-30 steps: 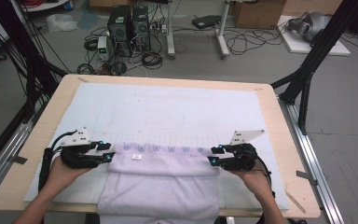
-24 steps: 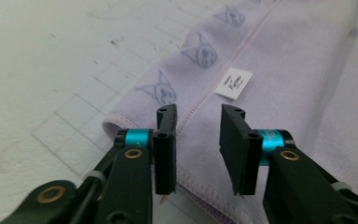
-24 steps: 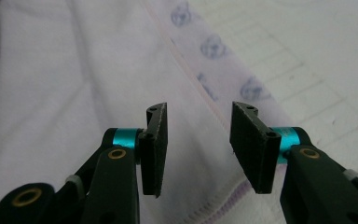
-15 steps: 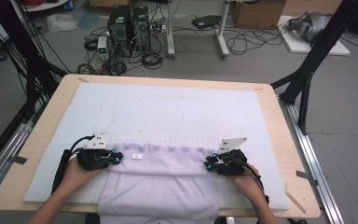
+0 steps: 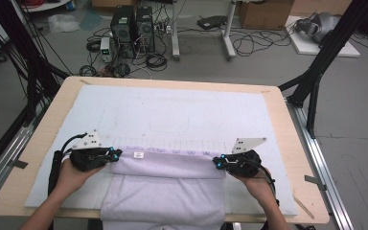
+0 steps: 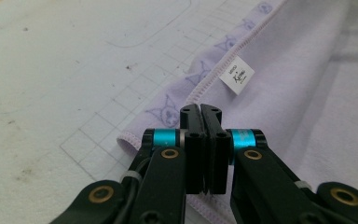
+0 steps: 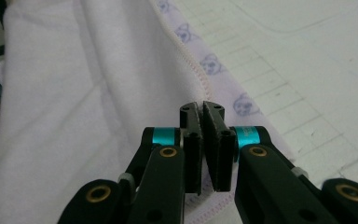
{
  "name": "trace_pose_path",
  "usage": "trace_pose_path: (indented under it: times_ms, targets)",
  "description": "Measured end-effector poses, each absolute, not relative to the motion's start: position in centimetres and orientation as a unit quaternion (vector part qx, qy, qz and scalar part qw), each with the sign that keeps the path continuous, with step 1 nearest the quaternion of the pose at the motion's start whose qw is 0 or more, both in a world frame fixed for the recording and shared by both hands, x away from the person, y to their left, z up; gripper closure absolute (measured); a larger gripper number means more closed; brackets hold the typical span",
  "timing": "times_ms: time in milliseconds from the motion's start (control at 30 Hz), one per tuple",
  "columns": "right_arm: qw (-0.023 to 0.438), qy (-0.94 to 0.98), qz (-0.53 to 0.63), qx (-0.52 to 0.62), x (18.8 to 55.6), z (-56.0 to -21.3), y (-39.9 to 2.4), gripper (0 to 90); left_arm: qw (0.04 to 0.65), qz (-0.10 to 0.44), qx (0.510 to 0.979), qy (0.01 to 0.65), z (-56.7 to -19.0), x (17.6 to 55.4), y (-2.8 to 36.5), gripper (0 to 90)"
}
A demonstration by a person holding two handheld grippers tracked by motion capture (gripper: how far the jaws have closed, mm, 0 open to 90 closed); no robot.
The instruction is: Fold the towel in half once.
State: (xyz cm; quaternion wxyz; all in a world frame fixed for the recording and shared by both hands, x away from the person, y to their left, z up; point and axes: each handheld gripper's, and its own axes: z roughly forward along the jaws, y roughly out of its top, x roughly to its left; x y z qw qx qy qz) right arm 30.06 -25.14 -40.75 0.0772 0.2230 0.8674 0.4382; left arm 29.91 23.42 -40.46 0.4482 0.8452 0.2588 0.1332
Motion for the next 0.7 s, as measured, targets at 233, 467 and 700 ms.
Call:
trace_pose_path:
  times_ms: [233,467,700]
  targets:
    - [0.088,0.861,0.459,0.199,27.0,-39.2,-25.4,86.1,0.471,0.139,0.84,0.23,-39.6,25.6,24.2,87.8]
    - [0.064,0.871,0.459,0.16,21.7,-39.5,-26.0,76.8,0.458,0.117,0.858,0.202,-40.5,21.0,25.3,77.3]
    - [0.075,0.864,0.461,0.186,24.2,-39.0,-26.2,67.4,0.46,0.135,0.848,0.227,-40.1,23.3,24.9,62.6]
